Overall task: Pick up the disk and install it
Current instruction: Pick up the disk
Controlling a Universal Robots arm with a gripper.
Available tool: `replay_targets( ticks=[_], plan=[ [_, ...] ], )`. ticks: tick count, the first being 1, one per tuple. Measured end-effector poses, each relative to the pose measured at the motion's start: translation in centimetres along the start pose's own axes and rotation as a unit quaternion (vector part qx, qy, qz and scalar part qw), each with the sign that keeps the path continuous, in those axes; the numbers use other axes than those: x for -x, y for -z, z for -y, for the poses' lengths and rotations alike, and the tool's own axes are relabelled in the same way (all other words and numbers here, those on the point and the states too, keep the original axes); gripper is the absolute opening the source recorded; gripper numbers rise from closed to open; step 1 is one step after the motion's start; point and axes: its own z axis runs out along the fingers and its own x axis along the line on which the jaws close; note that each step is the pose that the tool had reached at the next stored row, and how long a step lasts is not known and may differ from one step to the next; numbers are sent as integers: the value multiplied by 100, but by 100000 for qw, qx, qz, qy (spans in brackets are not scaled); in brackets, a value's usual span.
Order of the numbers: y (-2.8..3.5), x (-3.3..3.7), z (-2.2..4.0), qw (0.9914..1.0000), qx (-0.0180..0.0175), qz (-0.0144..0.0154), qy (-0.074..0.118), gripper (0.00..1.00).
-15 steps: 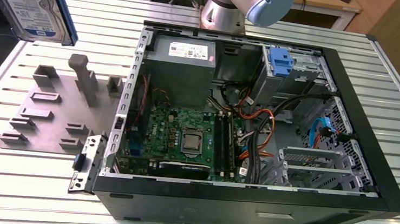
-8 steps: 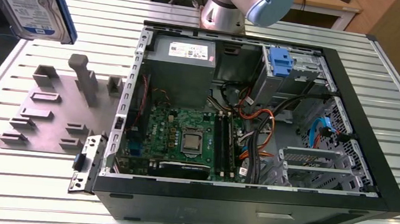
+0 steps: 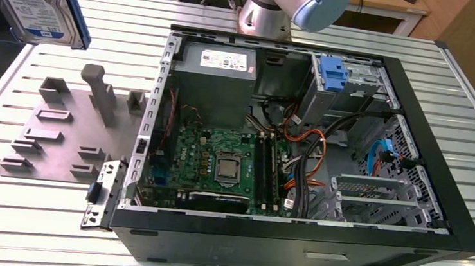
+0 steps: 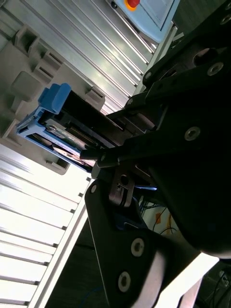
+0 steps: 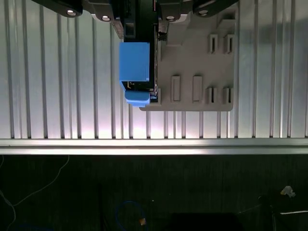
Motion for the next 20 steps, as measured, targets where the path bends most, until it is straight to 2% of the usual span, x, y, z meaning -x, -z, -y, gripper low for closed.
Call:
replay_targets(
  ticks=[12,20],
  plan=[
    [11,0,-1,100000,9,-5,0,35],
    [100,3,-4,100000,5,-13,2,35]
  ],
)
